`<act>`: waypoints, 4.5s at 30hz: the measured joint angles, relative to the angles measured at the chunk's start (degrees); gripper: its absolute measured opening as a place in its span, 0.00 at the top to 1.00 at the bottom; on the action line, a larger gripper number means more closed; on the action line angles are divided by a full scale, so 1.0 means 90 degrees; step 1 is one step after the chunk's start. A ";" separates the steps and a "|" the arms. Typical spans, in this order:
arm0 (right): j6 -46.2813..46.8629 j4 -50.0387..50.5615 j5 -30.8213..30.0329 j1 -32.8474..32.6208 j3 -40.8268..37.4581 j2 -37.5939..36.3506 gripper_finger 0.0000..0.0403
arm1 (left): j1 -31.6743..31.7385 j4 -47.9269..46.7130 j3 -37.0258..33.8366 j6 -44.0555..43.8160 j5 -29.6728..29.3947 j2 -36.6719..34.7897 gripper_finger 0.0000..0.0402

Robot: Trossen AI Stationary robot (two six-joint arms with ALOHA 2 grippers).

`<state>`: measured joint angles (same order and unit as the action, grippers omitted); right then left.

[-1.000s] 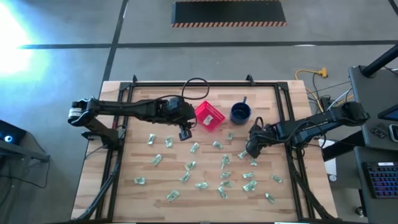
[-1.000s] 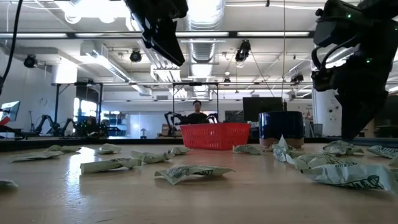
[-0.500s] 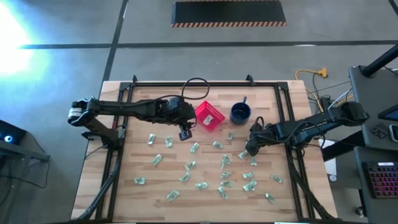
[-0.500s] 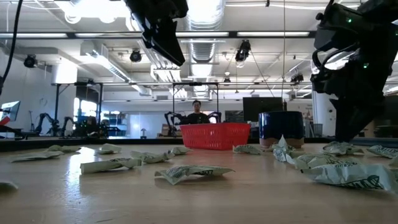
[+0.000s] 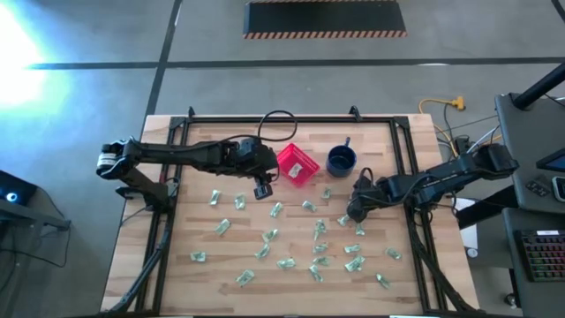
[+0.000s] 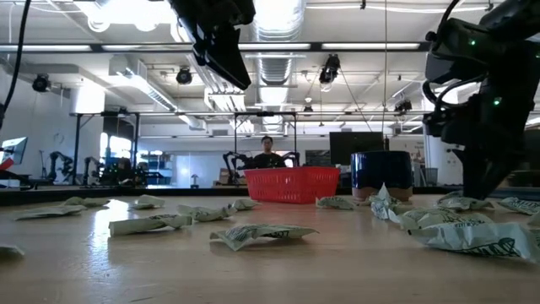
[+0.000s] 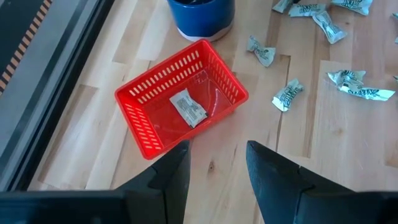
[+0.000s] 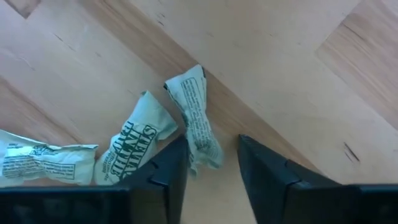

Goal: Pick and place Stevia / Truvia into bins
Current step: Put the stevia packet into the red basket

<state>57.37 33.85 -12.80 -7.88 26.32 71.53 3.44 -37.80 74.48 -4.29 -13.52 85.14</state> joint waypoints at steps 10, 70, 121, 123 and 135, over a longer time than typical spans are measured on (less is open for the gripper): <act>-0.0440 -0.0227 -0.0029 -0.0015 0.0073 -0.0411 0.97 | 0.0002 -0.0003 0.0000 0.0000 0.0000 0.0000 0.65; -0.5380 -0.0449 0.0257 0.2251 0.5326 0.3262 0.68 | -0.0295 -0.1038 -0.1089 -0.1494 -0.0194 -0.1365 0.65; -0.3845 -0.0201 0.1899 0.0095 0.3299 -0.1372 0.71 | 0.0028 0.2003 -0.4782 -0.1627 0.0860 -0.1060 0.65; -0.3845 -0.0301 0.1902 0.0095 0.3248 -0.1343 0.71 | 0.0097 0.2070 -0.4782 -0.1599 0.1011 -0.0961 0.65; -0.3851 -0.0480 0.1904 0.0097 0.3145 -0.1324 0.73 | 0.0214 0.2342 -0.4779 -0.1477 0.1285 -0.0718 0.84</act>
<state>22.71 29.52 4.34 -7.01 54.63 59.61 5.37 -16.72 31.46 -17.59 -1.95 78.68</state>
